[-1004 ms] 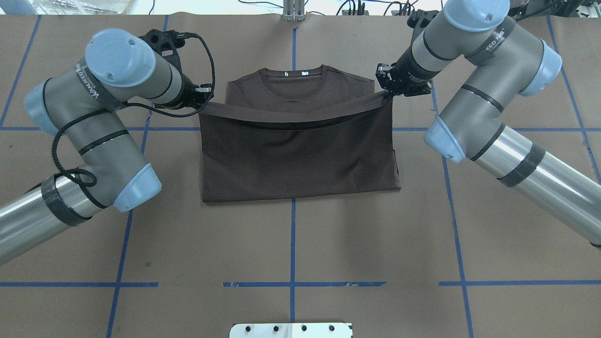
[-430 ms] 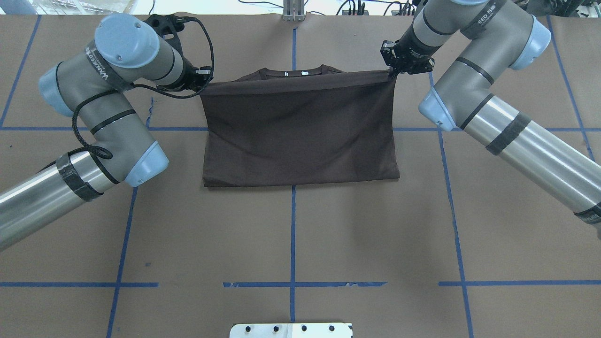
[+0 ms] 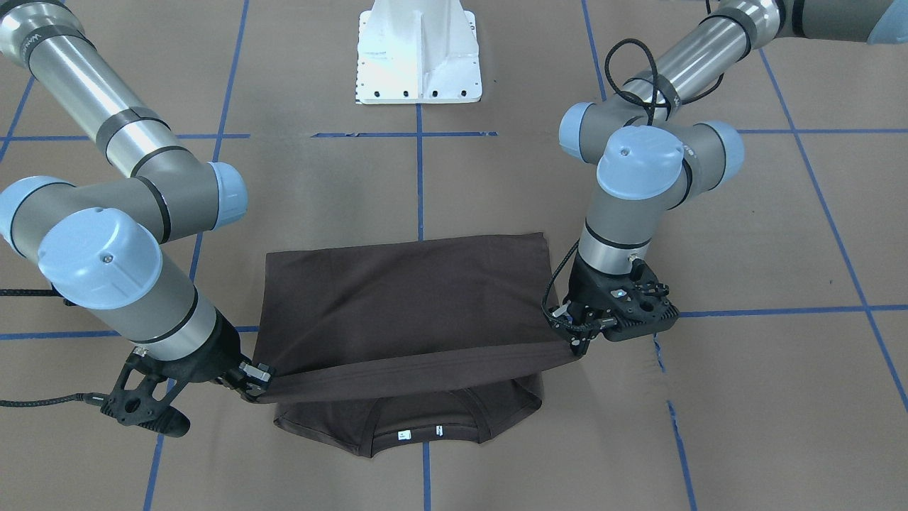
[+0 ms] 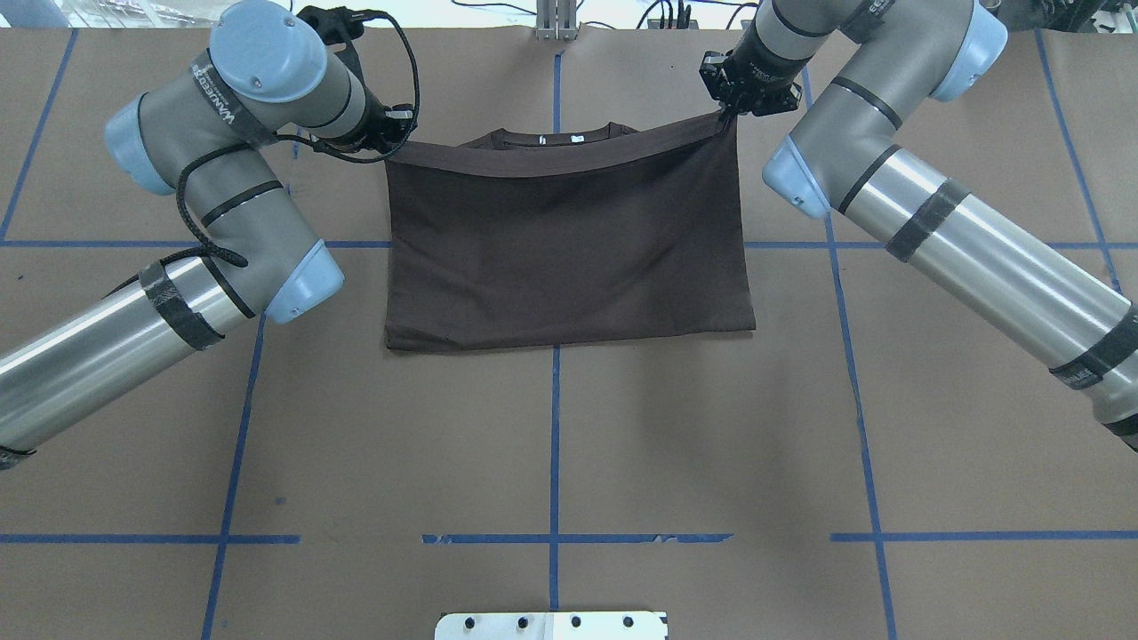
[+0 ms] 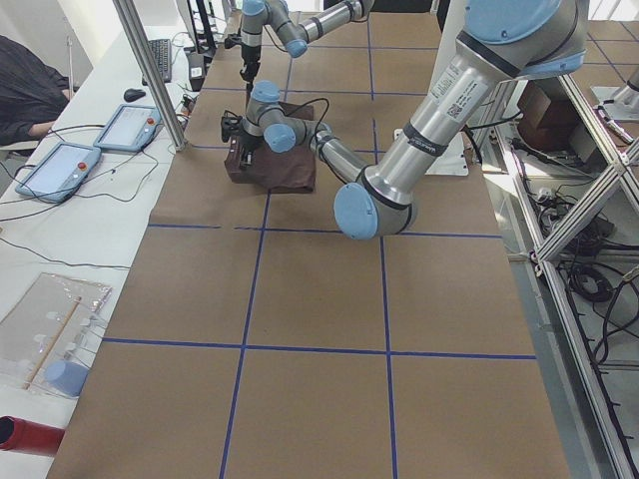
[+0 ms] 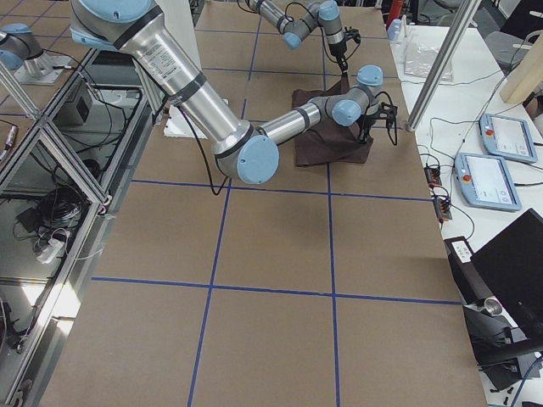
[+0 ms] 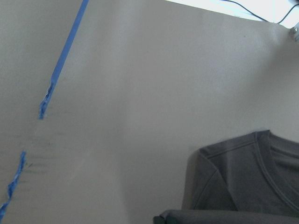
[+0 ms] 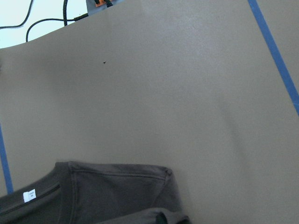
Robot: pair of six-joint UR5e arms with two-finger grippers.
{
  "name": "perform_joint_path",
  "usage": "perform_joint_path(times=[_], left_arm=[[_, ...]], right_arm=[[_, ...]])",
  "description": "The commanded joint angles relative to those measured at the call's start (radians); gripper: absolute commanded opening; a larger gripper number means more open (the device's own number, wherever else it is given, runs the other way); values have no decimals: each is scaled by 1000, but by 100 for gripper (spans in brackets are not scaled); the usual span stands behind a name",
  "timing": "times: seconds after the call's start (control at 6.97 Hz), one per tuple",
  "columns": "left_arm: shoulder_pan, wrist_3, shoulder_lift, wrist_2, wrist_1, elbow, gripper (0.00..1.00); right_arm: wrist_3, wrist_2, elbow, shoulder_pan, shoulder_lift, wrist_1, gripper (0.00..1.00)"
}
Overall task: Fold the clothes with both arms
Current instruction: 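Lay the hem down beside the collar and open both grippers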
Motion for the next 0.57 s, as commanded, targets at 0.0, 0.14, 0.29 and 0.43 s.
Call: perform_joint_path(times=[0.0, 0.14, 0.29, 0.43], left_arm=[[-14, -4, -24, 5, -64, 89, 0], [-14, -4, -31, 5, -64, 95, 0], [-14, -5, -34, 5, -64, 95, 0], [-13, -11, -51, 5, -64, 95, 0]], right_arm=[[0, -24, -28, 0, 10, 0, 0], [0, -24, -33, -2, 19, 0, 0], [0, -24, -33, -3, 20, 0, 0], [0, -22, -33, -6, 23, 2, 0]])
